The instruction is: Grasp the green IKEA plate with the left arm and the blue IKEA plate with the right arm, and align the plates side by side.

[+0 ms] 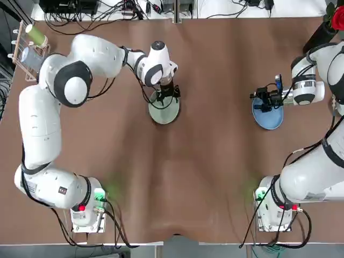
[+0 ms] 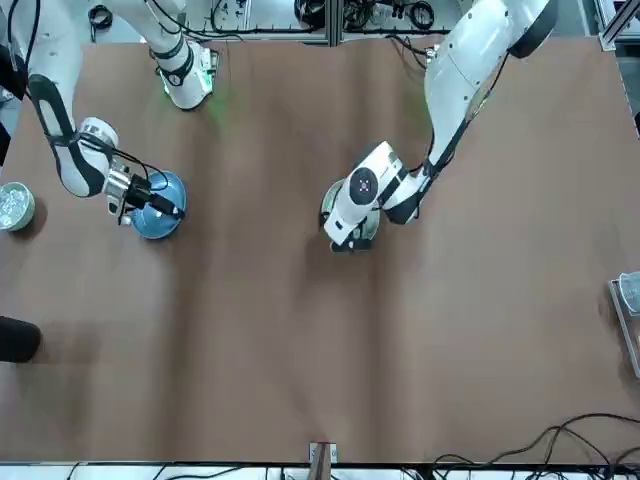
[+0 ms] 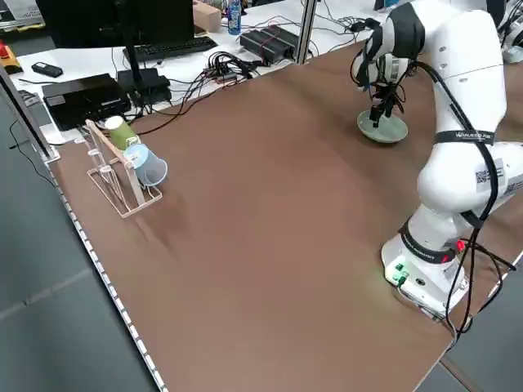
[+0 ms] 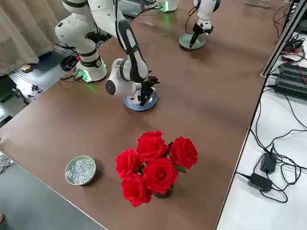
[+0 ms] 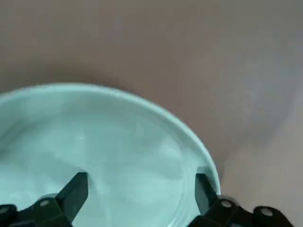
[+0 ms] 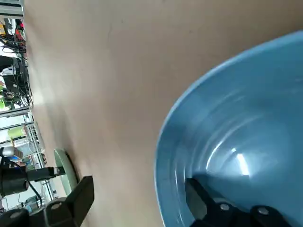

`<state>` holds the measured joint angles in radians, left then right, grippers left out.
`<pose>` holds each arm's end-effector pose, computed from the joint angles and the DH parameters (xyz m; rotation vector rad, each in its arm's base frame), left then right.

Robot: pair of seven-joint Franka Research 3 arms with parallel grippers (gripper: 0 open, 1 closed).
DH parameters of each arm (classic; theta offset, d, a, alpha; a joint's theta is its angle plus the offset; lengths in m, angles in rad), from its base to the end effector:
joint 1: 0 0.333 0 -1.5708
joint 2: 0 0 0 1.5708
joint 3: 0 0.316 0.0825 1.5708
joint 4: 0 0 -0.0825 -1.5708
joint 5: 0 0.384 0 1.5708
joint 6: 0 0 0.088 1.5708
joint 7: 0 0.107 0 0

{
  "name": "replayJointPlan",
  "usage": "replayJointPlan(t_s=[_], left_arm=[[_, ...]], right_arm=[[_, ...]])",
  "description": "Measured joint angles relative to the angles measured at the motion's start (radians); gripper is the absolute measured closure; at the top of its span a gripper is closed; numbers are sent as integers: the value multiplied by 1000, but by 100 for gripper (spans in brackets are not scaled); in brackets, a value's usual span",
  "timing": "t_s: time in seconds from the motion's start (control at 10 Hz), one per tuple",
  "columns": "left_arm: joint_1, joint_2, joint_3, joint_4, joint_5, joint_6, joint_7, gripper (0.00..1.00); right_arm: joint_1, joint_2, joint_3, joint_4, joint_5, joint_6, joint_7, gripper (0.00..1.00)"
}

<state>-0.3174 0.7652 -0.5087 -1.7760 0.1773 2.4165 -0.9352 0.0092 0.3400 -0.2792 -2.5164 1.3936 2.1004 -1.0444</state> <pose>0.4606 -0.4631 0.1696 2.9923 0.1357 -0.2861 0.3956 -0.0732 0.1324 -2.1660 0.4817 -0.0433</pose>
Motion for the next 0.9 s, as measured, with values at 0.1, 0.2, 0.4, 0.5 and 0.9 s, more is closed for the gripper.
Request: replayJointPlan(t_s=[0.1, 0.2, 0.4, 0.5, 0.9], left_arm=[[-28, 9, 16, 24, 0, 0, -15, 0], [-62, 18, 37, 51, 0, 0, -33, 0], [-130, 47, 71, 116, 0, 0, -72, 0], [-150, 67, 75, 152, 0, 0, -83, 0], [-209, 163, 77, 319, 0, 0, -86, 0]], right_arm=[[24, 2, 0, 0, 27, 0, 0, 11], [45, 4, 0, 0, 48, 0, 0, 11], [92, 9, 0, 1, 118, -1, 0, 11], [130, 14, 1, 2, 165, -1, -1, 11], [235, 39, 1, 26, 314, -1, 0, 11]])
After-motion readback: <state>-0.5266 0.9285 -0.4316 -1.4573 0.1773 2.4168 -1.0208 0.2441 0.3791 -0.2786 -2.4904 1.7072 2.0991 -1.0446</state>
